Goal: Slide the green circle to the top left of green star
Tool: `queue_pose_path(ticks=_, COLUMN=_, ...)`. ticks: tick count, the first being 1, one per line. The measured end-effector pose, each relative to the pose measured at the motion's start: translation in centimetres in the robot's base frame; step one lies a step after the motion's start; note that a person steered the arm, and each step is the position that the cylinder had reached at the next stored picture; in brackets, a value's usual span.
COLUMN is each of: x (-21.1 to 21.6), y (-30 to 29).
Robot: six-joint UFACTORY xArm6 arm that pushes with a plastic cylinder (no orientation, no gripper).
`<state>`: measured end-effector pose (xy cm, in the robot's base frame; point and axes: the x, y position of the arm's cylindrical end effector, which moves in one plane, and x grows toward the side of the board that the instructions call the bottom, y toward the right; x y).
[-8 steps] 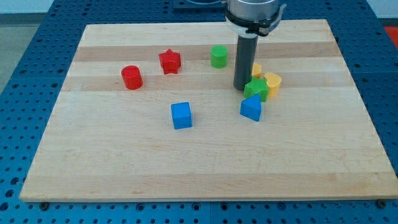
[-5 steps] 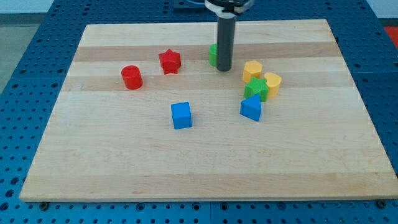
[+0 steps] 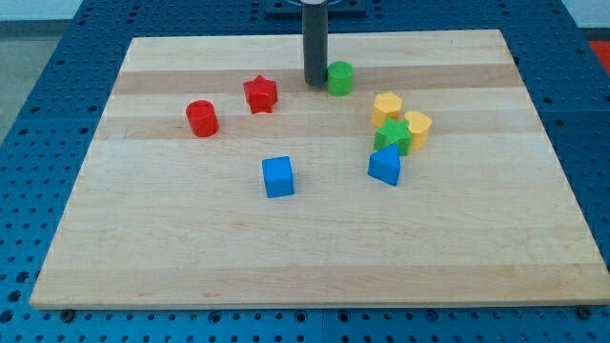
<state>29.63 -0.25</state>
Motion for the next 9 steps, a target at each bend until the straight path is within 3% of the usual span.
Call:
queue_pose_path(ticks=3, x=-6.4, y=0.6)
queue_pose_path(ticks=9, x=-0.5, y=2.1)
